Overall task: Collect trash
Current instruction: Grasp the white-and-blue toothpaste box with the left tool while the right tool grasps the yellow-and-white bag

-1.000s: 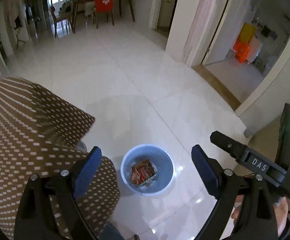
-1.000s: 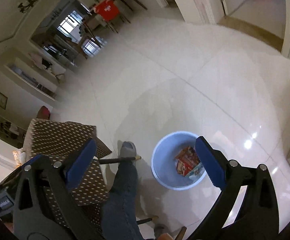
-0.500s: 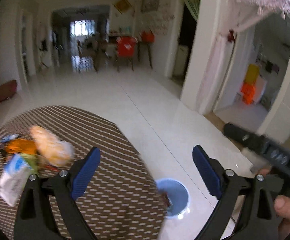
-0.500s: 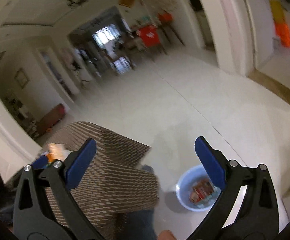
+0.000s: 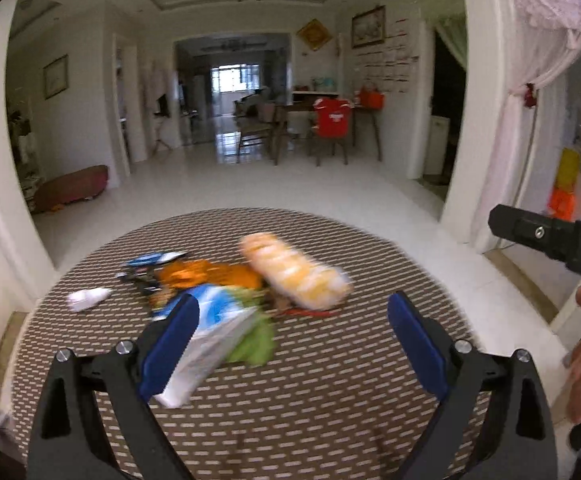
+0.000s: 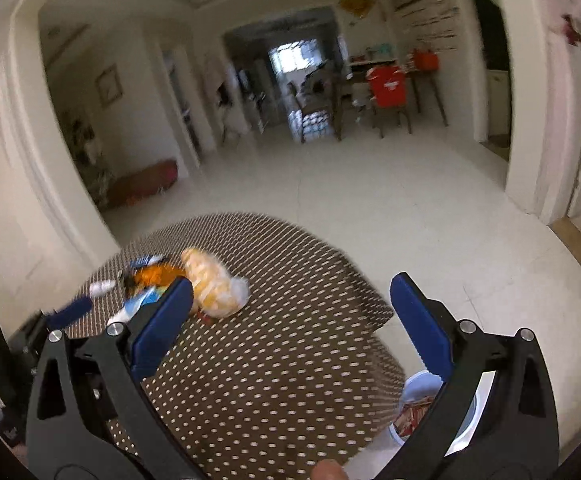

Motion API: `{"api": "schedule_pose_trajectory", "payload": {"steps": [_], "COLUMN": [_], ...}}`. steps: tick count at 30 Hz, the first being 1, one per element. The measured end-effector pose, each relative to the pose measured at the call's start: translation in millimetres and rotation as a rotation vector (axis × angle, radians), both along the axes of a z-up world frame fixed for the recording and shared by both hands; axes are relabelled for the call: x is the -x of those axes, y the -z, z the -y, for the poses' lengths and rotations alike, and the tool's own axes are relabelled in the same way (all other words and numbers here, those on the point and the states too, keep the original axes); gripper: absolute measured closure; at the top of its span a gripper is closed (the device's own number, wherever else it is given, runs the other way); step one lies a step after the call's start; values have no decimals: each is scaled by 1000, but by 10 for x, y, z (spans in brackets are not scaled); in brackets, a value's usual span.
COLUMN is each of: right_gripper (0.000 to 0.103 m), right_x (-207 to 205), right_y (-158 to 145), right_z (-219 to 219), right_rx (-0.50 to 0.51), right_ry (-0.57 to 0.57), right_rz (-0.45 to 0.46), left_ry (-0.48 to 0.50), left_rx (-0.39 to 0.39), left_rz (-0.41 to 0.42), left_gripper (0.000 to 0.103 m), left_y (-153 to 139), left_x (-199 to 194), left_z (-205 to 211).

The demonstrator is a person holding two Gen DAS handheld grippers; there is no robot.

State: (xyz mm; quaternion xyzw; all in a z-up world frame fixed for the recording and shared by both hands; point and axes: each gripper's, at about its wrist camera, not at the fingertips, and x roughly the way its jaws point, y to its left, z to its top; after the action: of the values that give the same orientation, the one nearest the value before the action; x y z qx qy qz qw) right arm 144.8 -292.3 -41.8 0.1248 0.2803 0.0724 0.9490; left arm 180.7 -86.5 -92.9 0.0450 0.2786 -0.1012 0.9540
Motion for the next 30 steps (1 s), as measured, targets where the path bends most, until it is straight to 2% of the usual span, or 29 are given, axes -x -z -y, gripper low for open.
{"api": "schedule_pose_trajectory", "payload": {"steps": [6,12,15,19,22,23,25,26,27,30], "right_gripper": [6,6,6,6,6,6,13,23,39,58], "right_x": [-258,-567,-696,-972,-1208,-1270,-1389,-1431,-1469,-1455], "right_y": [102,346,472,586,684,716,789,832,872,915], "right_z": [-377,-564,-667,-821,-926,-960,-1047,-1086,-1110,-1069], "right_rx": [20,52,96,118,143,141,145,152,146,70], "right_ry": [-72,-129,-162,-208,-242,-260,-298,-311,-328,-344], "right_rz": [-44,-123,-168,-197,-215,-226,-253,-269,-284,-286], "left_ry": [-63,-63,-26,3,31,40,52,49,49,50], "left_rx": [-50,-86,-16,37,56,52,45,43,46,75], "left_rz": [-41,-151,-243,-347,-356,-354,-345,-343,-341,-343], "left_gripper": [10,10,10,10,11,15,26,30,32,41], "left_y": [278,566,660,786,795,795,778,771,765,752], "left_x": [-128,-405,-569,-776,-834,-854,-885,-905,-903,-863], "left_z": [-534,-889,-980,-1046,-1035,-1014,-965,-938,-925,-915]}}
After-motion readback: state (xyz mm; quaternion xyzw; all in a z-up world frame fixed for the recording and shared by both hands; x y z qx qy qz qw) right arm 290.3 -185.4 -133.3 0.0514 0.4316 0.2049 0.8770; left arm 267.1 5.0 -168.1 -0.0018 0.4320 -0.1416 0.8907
